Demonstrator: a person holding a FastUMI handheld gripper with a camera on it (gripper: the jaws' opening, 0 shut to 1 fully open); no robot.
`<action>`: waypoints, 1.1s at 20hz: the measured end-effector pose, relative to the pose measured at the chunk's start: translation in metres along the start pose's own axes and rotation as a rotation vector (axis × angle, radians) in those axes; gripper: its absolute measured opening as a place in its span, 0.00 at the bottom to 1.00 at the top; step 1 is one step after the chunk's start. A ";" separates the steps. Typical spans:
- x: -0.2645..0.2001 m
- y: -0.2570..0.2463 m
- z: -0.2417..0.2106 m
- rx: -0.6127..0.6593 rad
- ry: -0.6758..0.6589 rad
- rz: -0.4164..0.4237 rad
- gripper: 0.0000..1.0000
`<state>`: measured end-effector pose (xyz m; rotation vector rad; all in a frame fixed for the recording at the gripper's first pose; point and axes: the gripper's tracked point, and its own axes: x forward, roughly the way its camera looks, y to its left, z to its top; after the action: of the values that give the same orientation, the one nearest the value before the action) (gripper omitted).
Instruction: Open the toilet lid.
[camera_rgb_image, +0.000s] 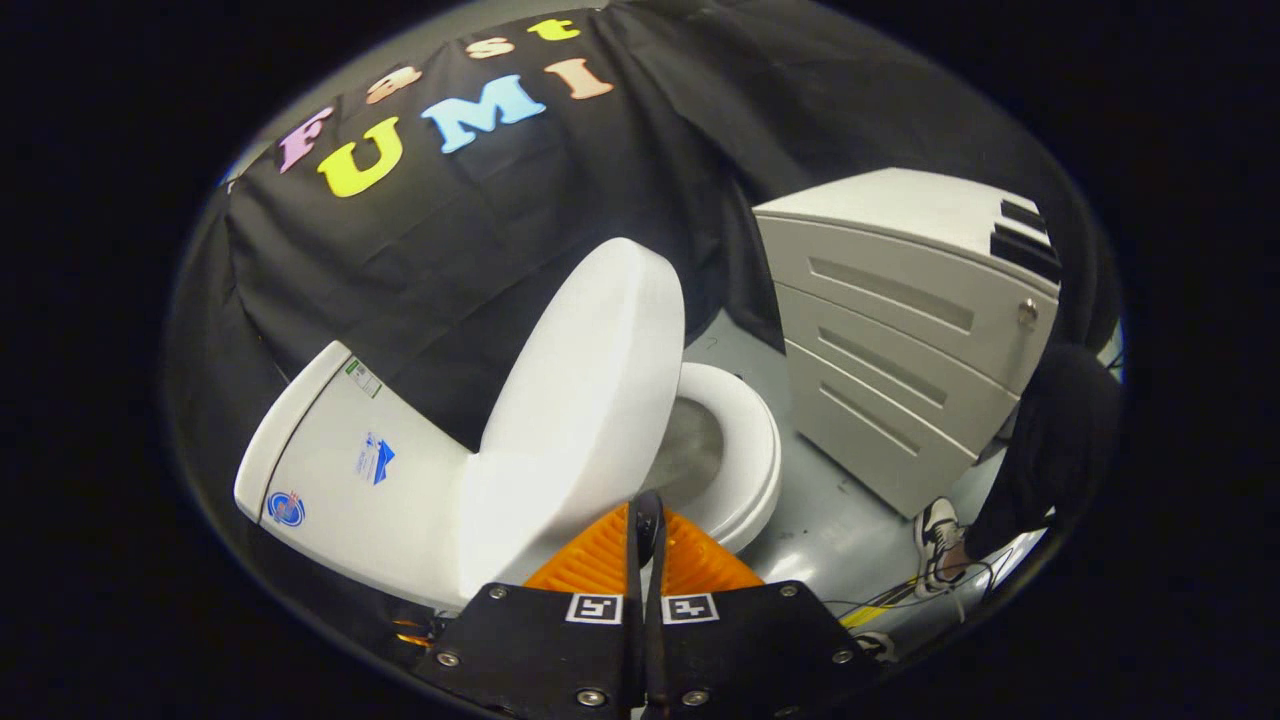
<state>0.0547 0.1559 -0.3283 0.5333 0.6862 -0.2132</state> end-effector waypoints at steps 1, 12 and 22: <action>-0.003 0.006 0.003 -0.042 -0.013 -0.008 0.00; -0.036 0.063 0.027 -0.260 -0.133 -0.084 0.00; -0.058 0.118 0.036 -0.417 -0.210 -0.111 0.00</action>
<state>0.0722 0.2374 -0.2200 0.0717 0.5354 -0.2194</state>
